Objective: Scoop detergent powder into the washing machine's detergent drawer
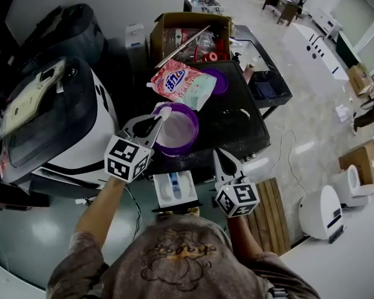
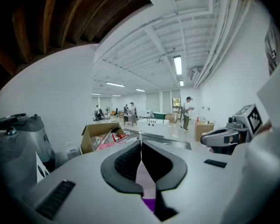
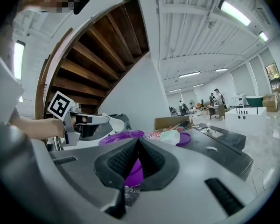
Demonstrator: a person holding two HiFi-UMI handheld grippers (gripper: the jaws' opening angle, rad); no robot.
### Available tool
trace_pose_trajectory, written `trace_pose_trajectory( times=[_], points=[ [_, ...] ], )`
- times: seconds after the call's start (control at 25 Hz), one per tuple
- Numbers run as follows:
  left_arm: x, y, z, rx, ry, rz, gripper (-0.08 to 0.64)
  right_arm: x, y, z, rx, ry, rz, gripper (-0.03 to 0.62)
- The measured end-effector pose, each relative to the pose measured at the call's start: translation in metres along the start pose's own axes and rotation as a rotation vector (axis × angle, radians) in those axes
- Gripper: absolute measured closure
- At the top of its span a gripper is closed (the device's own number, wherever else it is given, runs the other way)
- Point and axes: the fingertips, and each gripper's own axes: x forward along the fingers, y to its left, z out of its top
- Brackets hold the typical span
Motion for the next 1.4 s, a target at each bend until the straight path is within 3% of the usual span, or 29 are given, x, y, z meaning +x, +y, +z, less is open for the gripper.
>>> trace_pose_trajectory(
  times=[0.4,0.96,1.4],
  points=[
    [0.041,-0.007,-0.017,0.21,0.217,-0.131,0.537,-0.004,-0.008,-0.004,0.018,0.002,-0.002,0.589],
    [0.075,-0.013,-0.045,0.425,0.459,-0.208,0.537,-0.01,-0.025,-0.007,0.034,0.002,-0.02,0.589],
    [0.086,-0.022,-0.062,0.458,0.553,-0.25,0.537,-0.014,-0.039,-0.007,0.05,-0.003,-0.038,0.589]
  ],
)
